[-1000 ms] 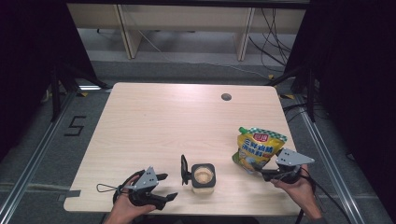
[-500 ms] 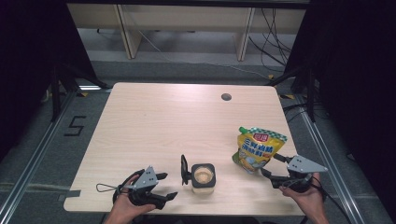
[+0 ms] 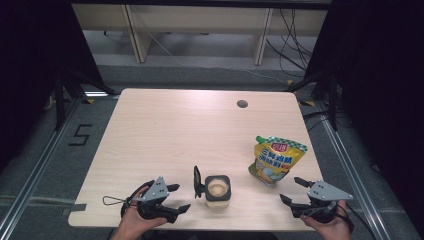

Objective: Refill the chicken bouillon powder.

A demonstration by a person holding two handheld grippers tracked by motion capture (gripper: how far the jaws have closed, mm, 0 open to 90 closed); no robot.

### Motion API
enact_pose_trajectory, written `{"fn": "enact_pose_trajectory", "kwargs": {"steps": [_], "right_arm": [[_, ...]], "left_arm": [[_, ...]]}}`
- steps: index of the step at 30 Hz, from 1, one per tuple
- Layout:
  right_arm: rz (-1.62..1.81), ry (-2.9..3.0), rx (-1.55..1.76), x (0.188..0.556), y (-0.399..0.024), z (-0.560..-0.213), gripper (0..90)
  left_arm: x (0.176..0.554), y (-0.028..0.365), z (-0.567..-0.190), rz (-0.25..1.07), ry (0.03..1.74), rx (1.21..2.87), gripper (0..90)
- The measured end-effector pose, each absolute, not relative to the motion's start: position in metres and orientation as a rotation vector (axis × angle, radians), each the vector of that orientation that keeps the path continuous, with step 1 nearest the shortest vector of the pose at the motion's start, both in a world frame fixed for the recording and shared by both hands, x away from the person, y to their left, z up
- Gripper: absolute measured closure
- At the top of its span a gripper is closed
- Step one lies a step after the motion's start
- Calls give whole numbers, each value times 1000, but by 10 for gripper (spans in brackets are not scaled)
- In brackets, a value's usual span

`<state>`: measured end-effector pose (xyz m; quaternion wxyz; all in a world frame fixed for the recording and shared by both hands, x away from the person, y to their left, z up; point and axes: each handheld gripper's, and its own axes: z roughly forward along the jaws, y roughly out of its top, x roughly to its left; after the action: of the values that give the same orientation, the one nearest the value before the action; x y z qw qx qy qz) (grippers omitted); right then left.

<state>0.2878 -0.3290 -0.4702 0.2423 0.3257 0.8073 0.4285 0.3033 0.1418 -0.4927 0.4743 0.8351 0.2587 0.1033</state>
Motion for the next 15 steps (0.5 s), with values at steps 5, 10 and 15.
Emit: {"fn": "enact_pose_trajectory", "kwargs": {"steps": [5, 10, 15], "right_arm": [[1168, 2210, 890, 282, -330, -471, 239], [1144, 2242, 878, 277, -327, -475, 224], [1104, 2266, 885, 272, -325, -476, 219]], "left_arm": [[303, 142, -491, 241, 653, 2030, 247], [304, 143, -491, 250, 644, 2040, 246], [303, 141, -491, 241, 663, 2037, 247]]}}
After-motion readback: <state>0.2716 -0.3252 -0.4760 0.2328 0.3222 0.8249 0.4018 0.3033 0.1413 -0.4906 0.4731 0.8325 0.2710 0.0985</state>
